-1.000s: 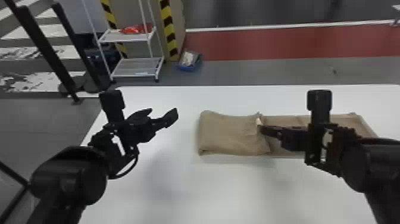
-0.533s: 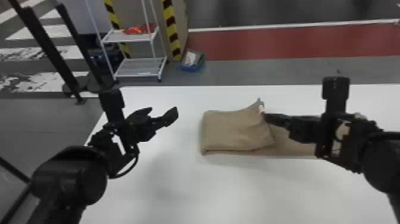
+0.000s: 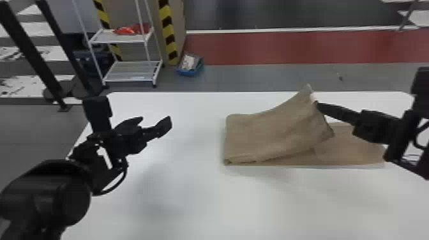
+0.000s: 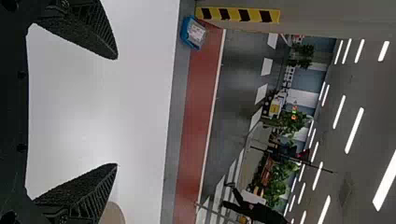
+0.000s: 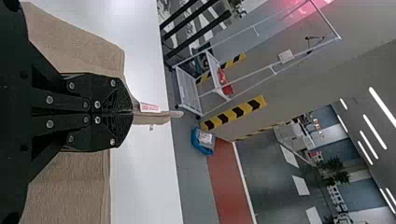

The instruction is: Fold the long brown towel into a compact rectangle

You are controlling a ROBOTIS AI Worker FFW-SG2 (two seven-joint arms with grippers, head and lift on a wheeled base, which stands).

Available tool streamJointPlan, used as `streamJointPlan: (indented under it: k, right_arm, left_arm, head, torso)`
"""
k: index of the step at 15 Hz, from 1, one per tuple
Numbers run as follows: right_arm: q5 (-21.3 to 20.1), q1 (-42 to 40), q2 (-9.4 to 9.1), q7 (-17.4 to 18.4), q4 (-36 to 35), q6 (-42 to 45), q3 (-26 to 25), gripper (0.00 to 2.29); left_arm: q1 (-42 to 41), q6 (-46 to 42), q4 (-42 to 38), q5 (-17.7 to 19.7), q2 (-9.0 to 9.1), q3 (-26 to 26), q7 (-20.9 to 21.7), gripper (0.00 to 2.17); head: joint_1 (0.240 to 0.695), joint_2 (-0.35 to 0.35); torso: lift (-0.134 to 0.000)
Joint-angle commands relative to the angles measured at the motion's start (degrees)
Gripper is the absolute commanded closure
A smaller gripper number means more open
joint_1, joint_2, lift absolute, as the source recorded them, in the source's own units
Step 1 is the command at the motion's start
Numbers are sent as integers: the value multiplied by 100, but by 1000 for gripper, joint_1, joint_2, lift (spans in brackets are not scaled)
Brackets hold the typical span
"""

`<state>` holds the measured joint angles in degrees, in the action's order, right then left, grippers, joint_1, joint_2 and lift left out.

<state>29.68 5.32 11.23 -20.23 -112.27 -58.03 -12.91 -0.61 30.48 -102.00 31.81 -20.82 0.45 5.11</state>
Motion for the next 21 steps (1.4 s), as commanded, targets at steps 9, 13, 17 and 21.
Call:
streamJointPlan:
  k: [9, 13, 17, 21]
  right_arm:
    - [275, -163, 529, -456, 944, 762, -1021, 1308]
    - [-375, 250, 555, -816, 2008, 1131, -915, 1305]
    - [-850, 364, 547, -895, 2570, 1430, -880, 1247]
    - [-1122, 206, 547, -860, 2535, 1835, -968, -1]
  left_arm:
    - [8, 165, -12, -263, 96, -247, -98, 66]
    - [-1, 165, -12, -298, 87, -247, -98, 66]
    - [-54, 165, -12, -290, 61, -221, -80, 66]
    - [-54, 165, -12, -290, 52, -212, -36, 66]
  head:
    - [695, -70]
    - [695, -106]
    - [695, -126]
    - [695, -146]
  torso:
    - [-123]
    - [-123]
    - [-123]
    - [-123]
